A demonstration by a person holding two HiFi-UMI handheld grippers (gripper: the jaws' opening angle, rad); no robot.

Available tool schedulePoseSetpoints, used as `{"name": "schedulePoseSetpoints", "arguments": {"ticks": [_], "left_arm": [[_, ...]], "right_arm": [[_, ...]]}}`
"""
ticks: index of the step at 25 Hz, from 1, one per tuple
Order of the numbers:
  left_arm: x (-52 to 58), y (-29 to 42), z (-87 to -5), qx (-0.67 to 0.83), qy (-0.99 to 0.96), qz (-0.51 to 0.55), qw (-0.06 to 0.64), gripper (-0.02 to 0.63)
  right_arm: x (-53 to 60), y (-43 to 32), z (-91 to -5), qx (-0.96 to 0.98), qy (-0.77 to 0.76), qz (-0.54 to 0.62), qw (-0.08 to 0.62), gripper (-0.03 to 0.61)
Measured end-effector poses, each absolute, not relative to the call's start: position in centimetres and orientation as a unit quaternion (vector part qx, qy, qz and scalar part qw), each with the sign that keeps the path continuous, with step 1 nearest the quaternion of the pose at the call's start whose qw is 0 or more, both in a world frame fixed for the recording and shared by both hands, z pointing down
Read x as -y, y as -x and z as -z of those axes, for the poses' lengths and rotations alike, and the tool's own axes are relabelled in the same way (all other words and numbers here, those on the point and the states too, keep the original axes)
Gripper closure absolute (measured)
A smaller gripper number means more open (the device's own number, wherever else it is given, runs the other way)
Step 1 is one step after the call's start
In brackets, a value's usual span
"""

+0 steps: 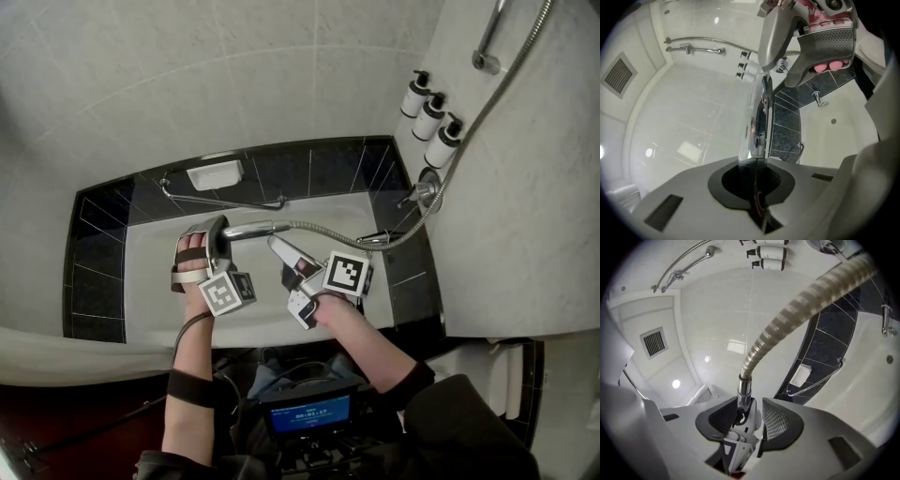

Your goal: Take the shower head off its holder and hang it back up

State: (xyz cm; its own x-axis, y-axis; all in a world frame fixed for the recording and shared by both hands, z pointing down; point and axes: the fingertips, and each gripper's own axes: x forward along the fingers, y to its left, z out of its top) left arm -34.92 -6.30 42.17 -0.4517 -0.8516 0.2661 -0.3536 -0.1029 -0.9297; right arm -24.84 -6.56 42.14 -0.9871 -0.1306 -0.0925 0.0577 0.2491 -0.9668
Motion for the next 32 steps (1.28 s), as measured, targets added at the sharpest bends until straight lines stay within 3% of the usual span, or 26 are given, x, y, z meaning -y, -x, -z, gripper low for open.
{"name": "schedulePoseSetpoints", "arguments": {"ticks": [4,9,16,32], "left_arm": [[7.0,34.9,-42.1,-0.636,0.483,0.565,0.208,0.595],[7.7,35.0,-42.1,-0.634,0.487,0.566,0.202,0.598],[9.0,35.7,-40.6,-0.629,0.493,0.570,0.191,0.600],[16.0,36.6,-31.0,-0.598,0.503,0.582,0.224,0.601]], "right_arm": [[7.5,23.1,-43.1,-0.827,0.051,0.559,0.043,0.400],[9.6,19.7,-44.4,-0.902,0.127,0.410,-0.045,0.561],[11.4,16.1,-46.5,-0.940,0.185,0.254,-0.133,0.563],[15.5,11.3,-46.0,-0.941,0.236,0.170,-0.175,0.563]]}}
